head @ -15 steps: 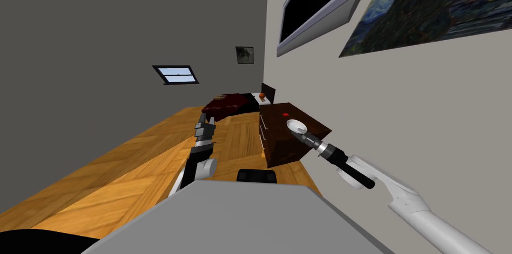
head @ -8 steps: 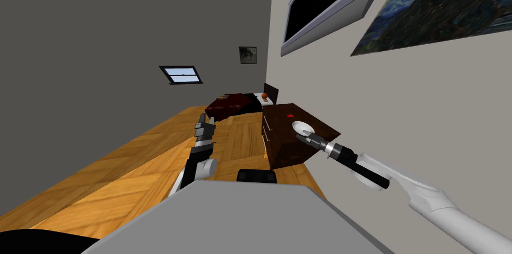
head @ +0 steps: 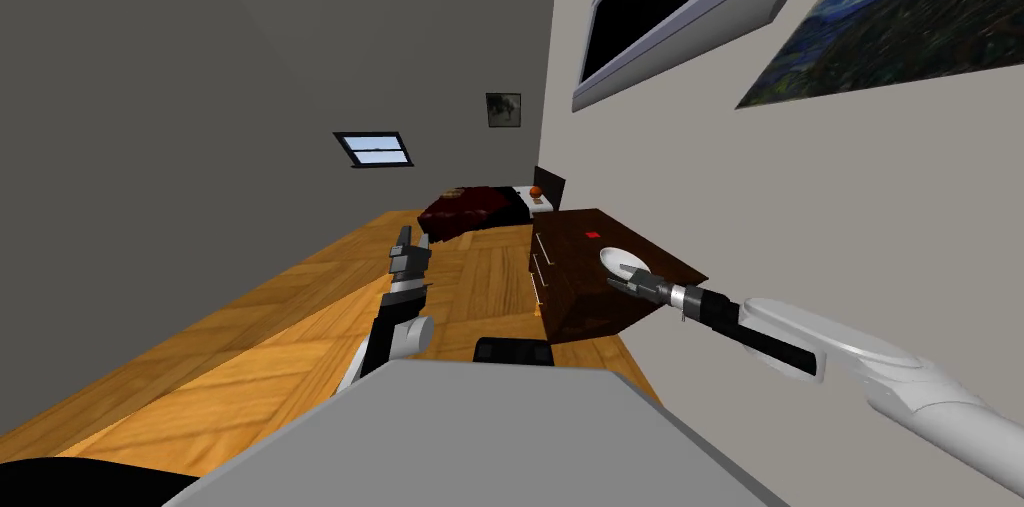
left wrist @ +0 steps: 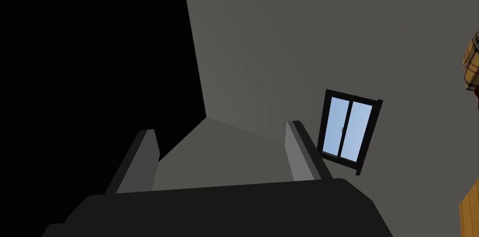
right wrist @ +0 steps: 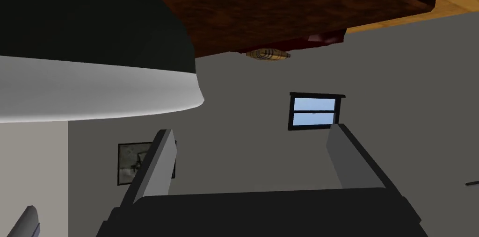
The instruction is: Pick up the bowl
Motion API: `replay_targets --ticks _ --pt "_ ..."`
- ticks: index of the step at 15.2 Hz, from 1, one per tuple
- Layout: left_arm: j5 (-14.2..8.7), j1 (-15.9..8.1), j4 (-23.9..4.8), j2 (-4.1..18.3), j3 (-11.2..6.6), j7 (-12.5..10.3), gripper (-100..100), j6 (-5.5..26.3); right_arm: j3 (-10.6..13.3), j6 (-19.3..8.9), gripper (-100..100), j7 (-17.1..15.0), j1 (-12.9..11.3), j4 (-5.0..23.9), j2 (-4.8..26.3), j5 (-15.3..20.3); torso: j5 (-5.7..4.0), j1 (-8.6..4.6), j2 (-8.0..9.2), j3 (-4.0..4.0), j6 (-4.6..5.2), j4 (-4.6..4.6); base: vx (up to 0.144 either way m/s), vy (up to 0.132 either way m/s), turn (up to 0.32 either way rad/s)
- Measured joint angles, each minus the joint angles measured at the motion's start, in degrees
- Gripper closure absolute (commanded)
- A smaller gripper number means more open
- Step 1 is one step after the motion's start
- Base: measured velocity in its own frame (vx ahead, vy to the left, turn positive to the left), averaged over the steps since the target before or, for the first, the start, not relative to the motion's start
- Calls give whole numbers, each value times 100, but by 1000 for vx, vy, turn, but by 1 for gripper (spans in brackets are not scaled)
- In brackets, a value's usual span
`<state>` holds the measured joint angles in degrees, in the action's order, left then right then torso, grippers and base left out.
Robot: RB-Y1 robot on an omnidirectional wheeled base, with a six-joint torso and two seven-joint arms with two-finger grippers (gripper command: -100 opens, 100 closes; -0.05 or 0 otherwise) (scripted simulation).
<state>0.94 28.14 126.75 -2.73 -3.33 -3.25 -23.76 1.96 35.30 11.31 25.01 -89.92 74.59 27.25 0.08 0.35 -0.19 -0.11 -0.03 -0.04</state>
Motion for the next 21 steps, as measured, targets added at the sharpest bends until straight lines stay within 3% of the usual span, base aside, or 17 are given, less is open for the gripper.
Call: replay_targets --ticks 8,12,13,17,21 --pt "0 0 0 0 0 0 0 0 286 280 -100 283 22 779 863 500 0 1 7 4 2 2 41 77 68" --pt "0 0 0 0 0 0 0 0 278 394 -100 440 331 1010 1355 683 1 3 5 2 1 1 47 76 71" --pt "0 0 0 0 0 0 0 0 416 457 -100 468 210 1196 1439 792 1 1 4 2 1 1 41 74 58" --pt "0 0 0 0 0 0 0 0 635 583 -100 571 243 1524 1780 1054 0 0 7 4 2 2 38 69 58" --pt "0 0 0 0 0 0 0 0 650 634 -100 682 531 1689 2146 1155 0 -3 12 7 2 3 31 65 58"
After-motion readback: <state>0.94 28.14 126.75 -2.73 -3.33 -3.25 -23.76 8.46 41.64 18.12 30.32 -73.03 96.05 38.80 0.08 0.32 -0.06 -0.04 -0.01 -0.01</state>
